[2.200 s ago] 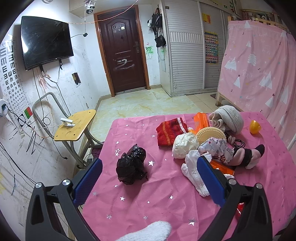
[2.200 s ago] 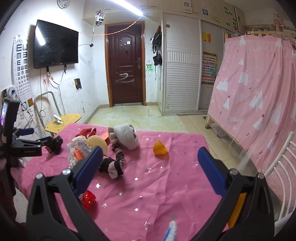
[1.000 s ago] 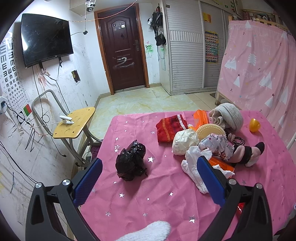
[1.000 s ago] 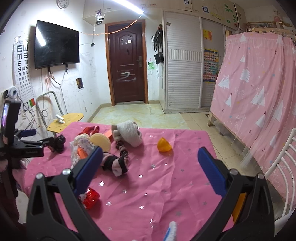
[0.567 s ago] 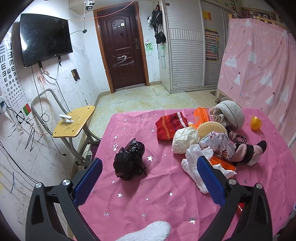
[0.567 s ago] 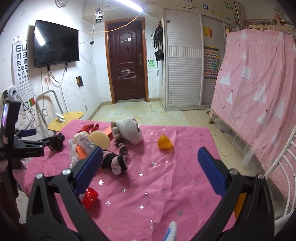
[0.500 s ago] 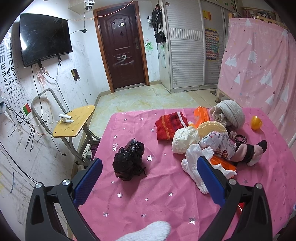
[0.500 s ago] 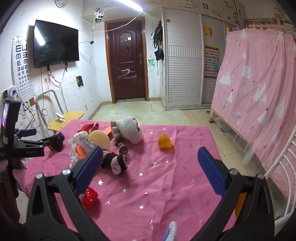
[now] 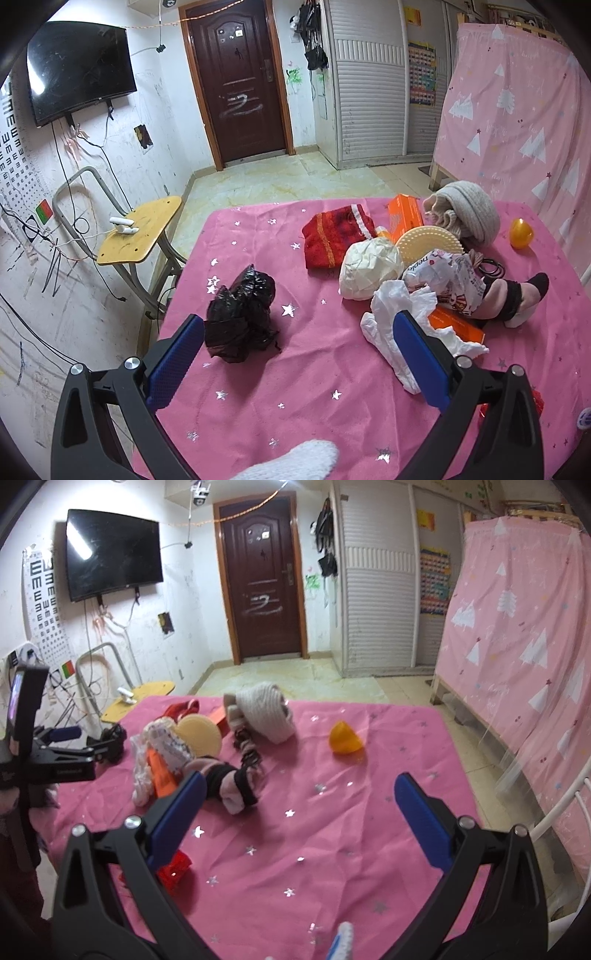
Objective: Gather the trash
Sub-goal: 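Grasp the white tissue with the left tool while the right tool grasps the pink-and-black sock doll, then carry tissue and doll to the yellow bin and open both tools over it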
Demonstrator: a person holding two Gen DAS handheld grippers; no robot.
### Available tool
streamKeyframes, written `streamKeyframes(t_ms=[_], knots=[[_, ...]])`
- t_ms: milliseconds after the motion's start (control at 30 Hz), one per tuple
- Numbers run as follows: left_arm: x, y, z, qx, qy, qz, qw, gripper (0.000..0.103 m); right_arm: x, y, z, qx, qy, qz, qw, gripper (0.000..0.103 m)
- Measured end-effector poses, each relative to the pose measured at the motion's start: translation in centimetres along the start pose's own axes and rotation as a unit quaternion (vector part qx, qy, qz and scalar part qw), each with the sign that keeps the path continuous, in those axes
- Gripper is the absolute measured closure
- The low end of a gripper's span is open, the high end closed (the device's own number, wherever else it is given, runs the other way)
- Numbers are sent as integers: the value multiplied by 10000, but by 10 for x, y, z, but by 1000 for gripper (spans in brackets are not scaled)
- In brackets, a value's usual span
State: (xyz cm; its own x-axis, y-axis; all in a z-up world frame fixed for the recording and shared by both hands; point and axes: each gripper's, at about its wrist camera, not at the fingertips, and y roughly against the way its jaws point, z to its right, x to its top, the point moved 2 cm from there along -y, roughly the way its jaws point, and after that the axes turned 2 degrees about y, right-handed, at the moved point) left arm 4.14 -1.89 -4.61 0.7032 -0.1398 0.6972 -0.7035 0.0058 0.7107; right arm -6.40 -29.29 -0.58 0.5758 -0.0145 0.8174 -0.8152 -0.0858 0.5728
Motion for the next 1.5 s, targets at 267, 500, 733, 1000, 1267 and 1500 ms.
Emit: streamKeyframes(t_ms=[267,500,733,1000,1267,1500], knots=[[4,-27,5,-178,35,-286,9994,9,7,-36,-21,482,275,-465,9974,4],[12,-35,2,-740,240,-488,9958,9,1,-66,-43,730,499,-960,9914,5],[0,-36,19,-1203,117,-746,9899,9,-2,-78,-41,701,502,-1152,9896,5],[-9,-35,39,-1513,-17,-896,9844,11,3,-99,-40,798,581,-1389,9854,19],[-18,-18,55,-1729,-243,-825,9812,68,-8,-91,-44,1006,682,-1425,9823,57],[-15,5,50,-1421,-363,-602,9874,72,-10,-63,-28,1004,453,-1139,9874,58]])
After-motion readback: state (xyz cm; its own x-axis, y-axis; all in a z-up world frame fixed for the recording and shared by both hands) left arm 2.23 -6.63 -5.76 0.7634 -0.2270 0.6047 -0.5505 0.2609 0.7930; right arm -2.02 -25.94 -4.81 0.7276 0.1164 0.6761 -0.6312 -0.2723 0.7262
